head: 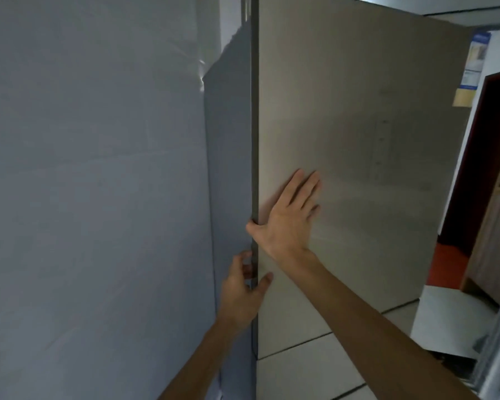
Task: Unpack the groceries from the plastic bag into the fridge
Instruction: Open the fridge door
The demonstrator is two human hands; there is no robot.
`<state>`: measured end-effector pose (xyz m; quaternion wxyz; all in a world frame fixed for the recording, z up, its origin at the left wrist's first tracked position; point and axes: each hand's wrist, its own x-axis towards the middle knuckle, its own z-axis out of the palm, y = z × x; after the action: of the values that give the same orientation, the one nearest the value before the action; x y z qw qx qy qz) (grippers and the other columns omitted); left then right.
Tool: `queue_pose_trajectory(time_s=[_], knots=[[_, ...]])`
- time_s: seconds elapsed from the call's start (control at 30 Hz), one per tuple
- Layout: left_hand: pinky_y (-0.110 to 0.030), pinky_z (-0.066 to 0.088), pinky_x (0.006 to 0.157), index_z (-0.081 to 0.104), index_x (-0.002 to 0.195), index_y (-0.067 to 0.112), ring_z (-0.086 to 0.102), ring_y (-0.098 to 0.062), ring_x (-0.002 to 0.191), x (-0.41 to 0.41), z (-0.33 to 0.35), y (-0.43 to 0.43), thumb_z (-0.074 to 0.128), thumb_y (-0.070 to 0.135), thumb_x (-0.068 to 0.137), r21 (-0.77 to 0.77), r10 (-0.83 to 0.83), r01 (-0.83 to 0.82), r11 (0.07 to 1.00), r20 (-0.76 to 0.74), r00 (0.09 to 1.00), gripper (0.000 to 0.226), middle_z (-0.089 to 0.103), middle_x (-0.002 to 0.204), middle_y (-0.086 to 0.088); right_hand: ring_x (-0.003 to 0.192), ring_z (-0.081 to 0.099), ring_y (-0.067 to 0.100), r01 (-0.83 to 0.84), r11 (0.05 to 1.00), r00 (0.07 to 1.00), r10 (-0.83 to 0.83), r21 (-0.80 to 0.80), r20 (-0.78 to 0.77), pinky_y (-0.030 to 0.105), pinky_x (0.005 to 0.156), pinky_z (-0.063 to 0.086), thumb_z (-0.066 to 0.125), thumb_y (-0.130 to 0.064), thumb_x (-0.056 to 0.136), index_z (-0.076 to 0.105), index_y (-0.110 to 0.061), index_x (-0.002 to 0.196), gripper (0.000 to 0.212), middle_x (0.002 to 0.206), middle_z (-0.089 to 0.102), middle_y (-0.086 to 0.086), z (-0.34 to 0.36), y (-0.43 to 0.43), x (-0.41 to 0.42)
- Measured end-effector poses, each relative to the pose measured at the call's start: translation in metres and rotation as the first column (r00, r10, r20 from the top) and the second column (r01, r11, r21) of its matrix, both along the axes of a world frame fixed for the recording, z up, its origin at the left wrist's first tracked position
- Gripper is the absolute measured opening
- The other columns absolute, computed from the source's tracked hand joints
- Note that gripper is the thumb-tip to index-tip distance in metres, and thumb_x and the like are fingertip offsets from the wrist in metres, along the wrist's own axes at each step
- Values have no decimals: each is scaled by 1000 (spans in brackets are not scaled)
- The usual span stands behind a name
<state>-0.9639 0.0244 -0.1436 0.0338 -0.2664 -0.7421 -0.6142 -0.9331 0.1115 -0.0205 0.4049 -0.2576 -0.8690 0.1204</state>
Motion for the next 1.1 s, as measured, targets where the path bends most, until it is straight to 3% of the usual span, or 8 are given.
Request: queue_pose_trajectory(time_s=[0.27, 0.43, 0.57, 0.67, 0.8, 0.87, 1.0, 1.1], knots=[[-19, 54, 68, 56, 101, 34, 64, 0, 74, 32, -3, -10, 81, 37, 76, -24, 0, -2, 1000, -87, 996, 36, 64, 81, 14, 146, -15, 43, -63, 998, 997, 64, 27, -37, 56, 117, 14, 74, -65, 59, -21, -2, 148, 145, 157, -21, 26, -4, 3, 50], [-29, 58, 67, 61, 95, 32, 67, -11, 75, 91, -9, -10, 84, 63, 51, 63, -98, 100, 993, -32, 995, 59, 65, 77, 8, 148, -18, 29, -210, 977, 973, 212, 26, -94, 47, 121, 6, 74, -62, 62, -25, -15, 149, 140, 159, -27, 8, -9, 19, 121], [-29, 56, 64, 58, 92, 31, 62, -10, 73, 156, -15, 7, 85, 62, 52, 64, -144, 150, 987, -92, 985, 58, 62, 77, 9, 150, 1, 21, -288, 958, 949, 284, -8, -135, 44, 121, 20, 73, -58, 71, -21, -26, 151, 127, 160, -17, -7, -18, 34, 195], [-19, 53, 66, 57, 93, 36, 62, -8, 78, 202, -16, 17, 83, 58, 58, -3, -207, 211, 977, -216, 954, 49, 62, 79, 11, 141, 26, 13, -310, 950, 935, 299, -29, -191, 37, 113, 36, 72, -52, 75, -2, -29, 152, 110, 156, 9, -12, -24, 49, 251], [-16, 53, 69, 59, 96, 35, 62, 0, 82, 247, -22, 35, 68, 52, 85, -93, -255, 242, 966, -501, 827, 22, 60, 92, 18, 116, 45, -4, -252, 967, 936, 234, -36, -262, 8, 91, 43, 68, -47, 81, 28, -27, 142, 77, 131, 34, -14, -38, 78, 325], [-15, 51, 73, 62, 98, 31, 59, 0, 87, 259, -27, 48, 62, 41, 92, -78, -207, 200, 977, -593, 778, 12, 58, 97, 17, 109, 50, 2, -188, 981, 947, 165, -57, -276, 16, 88, 47, 63, -46, 85, 32, -27, 136, 63, 125, 37, -11, -45, 92, 359], [-8, 38, 91, 66, 111, 23, 52, -5, 105, 275, -38, 81, 61, 29, 93, -157, -235, 175, 972, -675, 699, 20, 60, 110, 6, 103, 48, 10, -17, 999, 948, 2, -44, -320, 32, 91, 46, 49, -42, 95, 41, -13, 133, 49, 115, 41, -4, -52, 130, 414], [-21, 42, 96, 69, 105, 23, 54, -9, 106, 279, -54, 118, 55, 32, 95, -297, -393, 260, 919, -649, 651, 19, 62, 110, 5, 98, 43, 7, 67, 994, 932, -95, -91, -349, 23, 88, 37, 41, -39, 99, 42, -13, 134, 44, 111, 43, -1, -54, 164, 447]])
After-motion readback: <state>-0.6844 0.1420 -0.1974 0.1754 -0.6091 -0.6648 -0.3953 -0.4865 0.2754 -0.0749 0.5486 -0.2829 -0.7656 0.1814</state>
